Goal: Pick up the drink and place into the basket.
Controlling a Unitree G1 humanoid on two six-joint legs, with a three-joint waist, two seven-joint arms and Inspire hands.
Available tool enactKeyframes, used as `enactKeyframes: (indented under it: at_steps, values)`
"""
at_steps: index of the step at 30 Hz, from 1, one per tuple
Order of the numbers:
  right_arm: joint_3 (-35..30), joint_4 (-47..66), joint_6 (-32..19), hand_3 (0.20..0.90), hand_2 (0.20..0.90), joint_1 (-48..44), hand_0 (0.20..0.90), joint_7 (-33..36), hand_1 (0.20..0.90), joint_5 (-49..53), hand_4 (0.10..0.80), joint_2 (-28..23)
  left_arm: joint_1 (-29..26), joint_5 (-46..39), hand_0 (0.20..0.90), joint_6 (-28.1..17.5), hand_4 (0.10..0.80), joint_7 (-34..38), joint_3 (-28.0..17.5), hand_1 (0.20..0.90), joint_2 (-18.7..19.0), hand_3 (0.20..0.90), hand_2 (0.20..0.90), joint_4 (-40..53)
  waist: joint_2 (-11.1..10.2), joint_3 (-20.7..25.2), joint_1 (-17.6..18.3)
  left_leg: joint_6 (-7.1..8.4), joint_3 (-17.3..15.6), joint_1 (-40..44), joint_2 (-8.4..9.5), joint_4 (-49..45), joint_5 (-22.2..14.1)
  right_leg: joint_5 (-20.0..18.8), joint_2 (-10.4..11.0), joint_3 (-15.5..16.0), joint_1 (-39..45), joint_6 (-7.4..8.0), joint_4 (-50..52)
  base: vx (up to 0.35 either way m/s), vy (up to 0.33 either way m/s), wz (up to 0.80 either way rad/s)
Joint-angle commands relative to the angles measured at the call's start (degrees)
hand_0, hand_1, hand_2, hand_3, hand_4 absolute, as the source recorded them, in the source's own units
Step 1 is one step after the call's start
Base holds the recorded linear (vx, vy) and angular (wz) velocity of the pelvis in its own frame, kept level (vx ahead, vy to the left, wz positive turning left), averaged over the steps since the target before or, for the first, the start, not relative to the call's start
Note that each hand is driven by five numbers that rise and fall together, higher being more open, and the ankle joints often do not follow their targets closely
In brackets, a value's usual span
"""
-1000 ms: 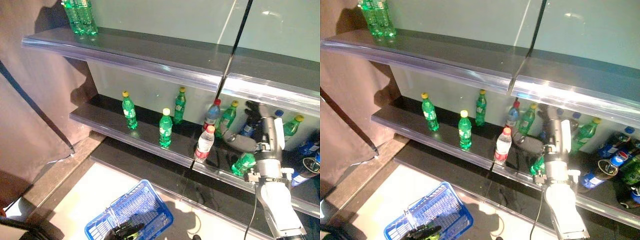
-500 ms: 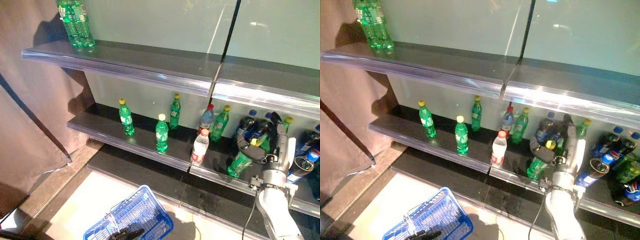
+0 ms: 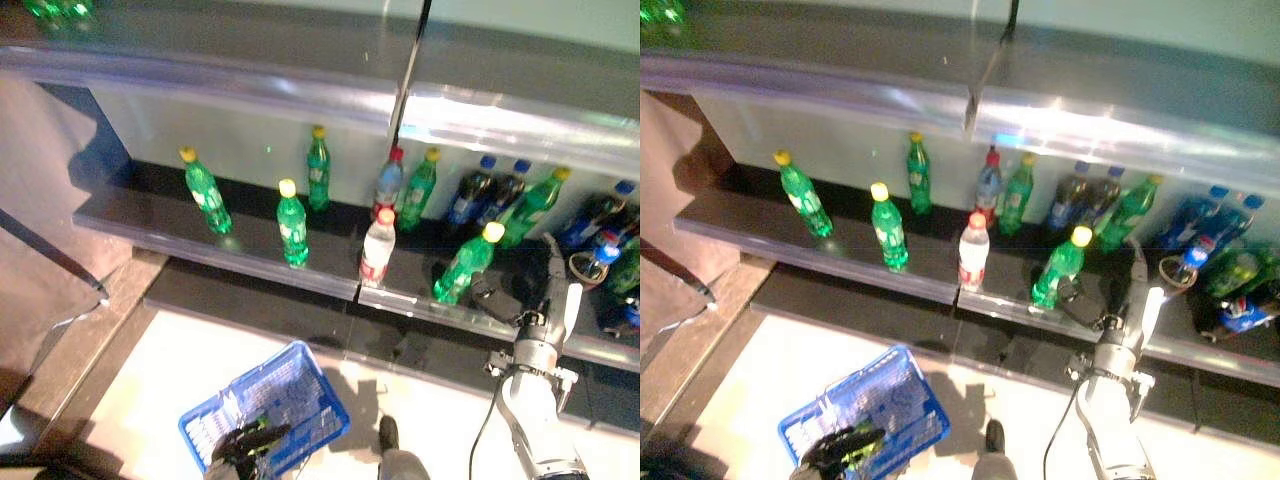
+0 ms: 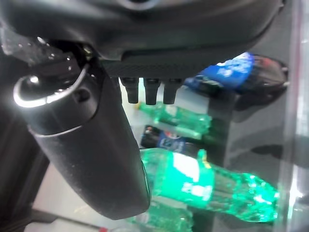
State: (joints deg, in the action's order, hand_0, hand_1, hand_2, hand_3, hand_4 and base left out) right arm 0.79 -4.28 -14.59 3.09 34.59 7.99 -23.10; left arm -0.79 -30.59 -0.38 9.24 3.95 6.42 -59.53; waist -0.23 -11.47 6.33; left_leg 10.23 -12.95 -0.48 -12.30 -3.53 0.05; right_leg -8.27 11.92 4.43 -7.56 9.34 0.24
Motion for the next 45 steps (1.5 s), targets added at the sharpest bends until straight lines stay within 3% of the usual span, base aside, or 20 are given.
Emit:
enactKeyframes:
  at_steps: [1,7,20,28,40,45]
  values:
    - [-4.1,7.0,-8.1,0.9,0.9,-5.7,0.9,3.5,0.9,-0.7,0.8,-2.5,3.3,-1.1,0.3,-2.2,0.1,2.4,0.1,0.3,4.4,0.2,0.3,2.0,-1.6,-2.2,-0.9,-6.06,-0.9,-5.3,2.74,-11.9,-2.8,6.6,-1.6,2.9,0.3,-4.49,9.4,0.025,0.031,-0.07]
    - [-5.0,6.3,-9.9,0.9,0.9,-6.2,0.9,1.9,0.9,2.7,0.8,-3.0,3.6,-1.7,0.3,-2.9,0.1,2.0,1.5,0.3,3.5,0.2,0.3,4.2,-1.0,-3.9,-0.9,-5.83,0.0,-8.2,2.55,-15.2,-2.1,7.0,-1.6,2.6,-1.3,-5.06,11.3,0.0,0.011,-0.01]
    - [-1.7,2.7,-9.5,0.9,0.9,-13.6,0.9,-1.6,0.9,7.2,0.8,-1.8,3.5,-2.7,0.3,-3.2,0.1,1.5,3.3,0.3,4.3,0.2,0.3,4.9,1.4,-9.6,-2.4,-4.1,3.1,-15.2,1.55,-20.8,5.0,6.4,-1.3,2.4,-2.3,-5.62,12.7,-0.004,-0.007,0.04]
    - [-0.3,1.0,-7.2,0.9,0.9,-11.4,0.9,-6.2,0.9,10.0,0.8,-0.3,5.6,-1.9,0.3,-2.6,0.1,0.7,3.7,0.3,4.6,0.2,0.3,5.1,1.8,-9.8,-3.5,-3.27,4.3,-16.7,0.81,-22.1,7.4,6.3,-1.4,3.4,0.5,-5.91,11.1,0.079,-0.032,0.02]
    - [-0.9,-3.1,-5.6,0.9,0.9,-7.0,0.9,-4.4,0.9,12.4,0.8,2.1,10.4,0.4,0.3,-2.0,0.1,-0.4,5.6,0.3,5.9,0.2,0.3,6.8,2.9,-8.0,-6.1,-2.59,6.7,-15.8,0.8,-20.8,9.7,5.6,-1.6,5.3,5.5,-5.33,9.3,0.131,-0.064,0.07]
    - [-1.8,-4.5,-4.7,0.9,0.9,-9.2,0.9,-3.1,0.9,12.4,0.8,0.3,11.9,1.5,0.3,-1.7,0.1,-1.1,6.4,0.3,6.5,0.2,0.3,6.5,3.7,-8.0,-7.3,-2.28,8.1,-15.7,1.14,-20.3,10.9,5.7,-1.7,6.1,6.2,-5.41,9.6,0.111,-0.051,0.02]
